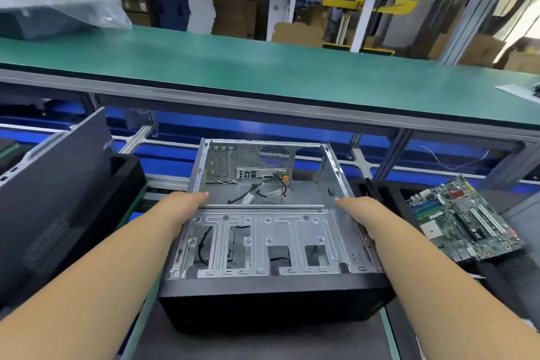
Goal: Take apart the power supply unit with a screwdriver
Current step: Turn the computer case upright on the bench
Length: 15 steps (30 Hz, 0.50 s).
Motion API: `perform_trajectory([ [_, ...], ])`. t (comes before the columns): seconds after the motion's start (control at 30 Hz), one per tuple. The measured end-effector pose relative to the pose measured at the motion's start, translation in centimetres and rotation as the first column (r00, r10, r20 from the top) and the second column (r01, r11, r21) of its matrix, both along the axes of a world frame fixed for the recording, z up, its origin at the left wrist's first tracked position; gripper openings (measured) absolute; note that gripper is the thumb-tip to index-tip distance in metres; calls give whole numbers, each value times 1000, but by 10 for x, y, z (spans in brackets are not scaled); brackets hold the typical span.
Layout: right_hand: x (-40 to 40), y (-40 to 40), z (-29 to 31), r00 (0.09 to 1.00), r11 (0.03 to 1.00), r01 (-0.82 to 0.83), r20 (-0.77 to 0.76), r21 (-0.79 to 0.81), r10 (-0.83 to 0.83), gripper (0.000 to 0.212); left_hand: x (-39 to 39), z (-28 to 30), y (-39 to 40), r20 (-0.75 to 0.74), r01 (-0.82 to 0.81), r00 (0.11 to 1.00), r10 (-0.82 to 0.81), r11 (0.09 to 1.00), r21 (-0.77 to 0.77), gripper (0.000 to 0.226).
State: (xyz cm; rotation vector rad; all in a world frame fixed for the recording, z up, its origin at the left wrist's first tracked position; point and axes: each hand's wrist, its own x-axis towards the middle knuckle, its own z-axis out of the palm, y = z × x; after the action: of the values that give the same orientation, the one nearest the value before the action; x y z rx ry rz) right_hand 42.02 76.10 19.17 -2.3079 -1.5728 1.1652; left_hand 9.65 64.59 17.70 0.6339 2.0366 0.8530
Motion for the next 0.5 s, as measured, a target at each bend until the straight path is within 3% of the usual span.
perform_trajectory([
  [0.1,-6,12,1,992,999,-35,121,-31,38,29,3,5,7,-149,21,988,-36,995,-101,43],
  [0.23,-7,15,-3,945,983,-178,271,-44,183,18,1,5,9,-217,16,975,-40,994,-110,25],
  [0.4,6,12,-4,994,997,-28,110,77,19,10,-3,9,6,-180,-13,984,8,1000,-28,17],
  [0.5,10,5,7,1000,979,27,-2,200,-27,6,-6,14,5,-120,-44,991,57,993,106,20],
])
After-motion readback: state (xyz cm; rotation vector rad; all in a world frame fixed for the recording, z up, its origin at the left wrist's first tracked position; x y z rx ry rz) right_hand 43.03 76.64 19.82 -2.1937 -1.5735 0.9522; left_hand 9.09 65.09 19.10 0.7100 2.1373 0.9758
